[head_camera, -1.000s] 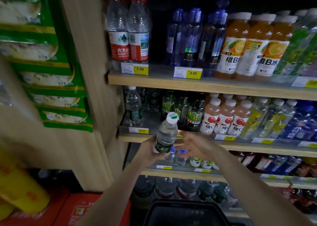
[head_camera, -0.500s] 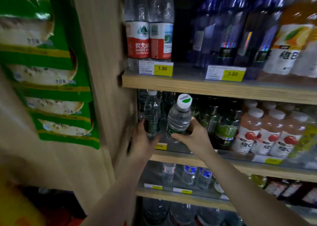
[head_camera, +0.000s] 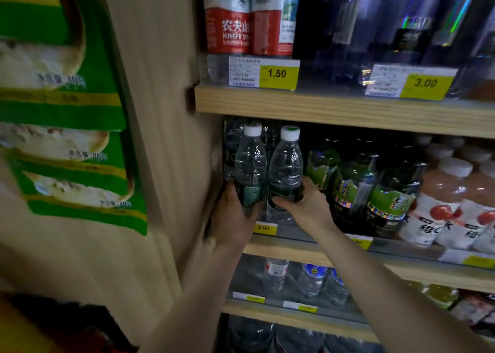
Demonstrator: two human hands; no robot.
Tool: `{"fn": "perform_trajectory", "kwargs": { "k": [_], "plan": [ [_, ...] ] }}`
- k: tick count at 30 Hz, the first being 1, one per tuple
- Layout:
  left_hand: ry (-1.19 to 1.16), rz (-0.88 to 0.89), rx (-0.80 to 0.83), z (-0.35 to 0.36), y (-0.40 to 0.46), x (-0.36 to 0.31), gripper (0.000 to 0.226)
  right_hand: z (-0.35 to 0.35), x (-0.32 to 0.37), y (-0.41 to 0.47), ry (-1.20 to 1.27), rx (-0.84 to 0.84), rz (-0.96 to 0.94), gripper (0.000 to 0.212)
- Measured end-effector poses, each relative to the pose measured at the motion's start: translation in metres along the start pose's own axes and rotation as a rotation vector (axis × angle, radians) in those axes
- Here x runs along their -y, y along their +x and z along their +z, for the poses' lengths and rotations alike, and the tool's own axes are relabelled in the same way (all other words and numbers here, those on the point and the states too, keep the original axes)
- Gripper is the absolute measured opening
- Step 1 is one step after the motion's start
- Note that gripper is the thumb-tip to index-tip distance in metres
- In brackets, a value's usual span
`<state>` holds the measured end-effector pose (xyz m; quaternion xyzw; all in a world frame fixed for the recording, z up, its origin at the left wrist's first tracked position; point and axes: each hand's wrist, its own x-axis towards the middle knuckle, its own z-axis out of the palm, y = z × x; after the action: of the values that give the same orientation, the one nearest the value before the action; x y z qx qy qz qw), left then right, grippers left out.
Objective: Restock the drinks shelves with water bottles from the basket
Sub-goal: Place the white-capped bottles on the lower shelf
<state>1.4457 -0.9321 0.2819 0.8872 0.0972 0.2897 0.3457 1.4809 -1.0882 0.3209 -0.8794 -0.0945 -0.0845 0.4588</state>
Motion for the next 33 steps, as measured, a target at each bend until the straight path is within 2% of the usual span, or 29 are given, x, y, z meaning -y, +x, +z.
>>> {"fn": "perform_trajectory", "kwargs": {
  "k": [3,5,9,11,14,15,17,19,21,28,33],
  "plan": [
    [0.153,0.006,0.014,-0.005,-0.026,0.013,0.086,0.001,0.0,-0.001,-0.012,0.013,0.034,0.066],
    [0.277,0.056,-0.01,-0.008,-0.05,0.025,0.075,0.002,0.001,-0.002,-0.014,0.029,0.046,0.068],
    [0.414,0.162,0.075,-0.011,-0.08,0.048,0.068,0.004,0.001,-0.008,0.012,0.056,0.073,0.077],
    [0.439,0.182,0.071,-0.01,-0.081,0.055,0.066,0.003,0.002,-0.015,-0.039,-0.03,0.052,0.085],
    [0.5,0.212,0.107,-0.01,-0.078,0.059,0.066,0.007,0.009,-0.033,-0.134,-0.257,-0.184,0.065],
    [0.528,0.225,0.127,-0.009,-0.079,0.061,0.068,0.011,0.014,-0.039,-0.156,-0.241,-0.242,0.058],
    [0.558,0.244,0.171,-0.008,-0.081,0.065,0.07,0.026,0.025,-0.045,-0.208,-0.102,-0.265,0.051],
    [0.55,0.242,0.179,-0.009,-0.086,0.068,0.07,0.041,0.033,-0.042,-0.23,0.022,-0.199,0.051],
    [0.54,0.229,0.173,-0.011,-0.088,0.067,0.07,0.054,0.039,-0.035,-0.196,0.075,-0.088,0.052],
    [0.521,0.216,0.127,-0.009,-0.083,0.064,0.065,0.084,0.052,-0.014,-0.065,0.025,0.116,0.061],
    [0.53,0.224,0.122,-0.004,-0.083,0.069,0.066,0.098,0.061,0.0,-0.112,0.084,0.104,0.062]
  ]
}}
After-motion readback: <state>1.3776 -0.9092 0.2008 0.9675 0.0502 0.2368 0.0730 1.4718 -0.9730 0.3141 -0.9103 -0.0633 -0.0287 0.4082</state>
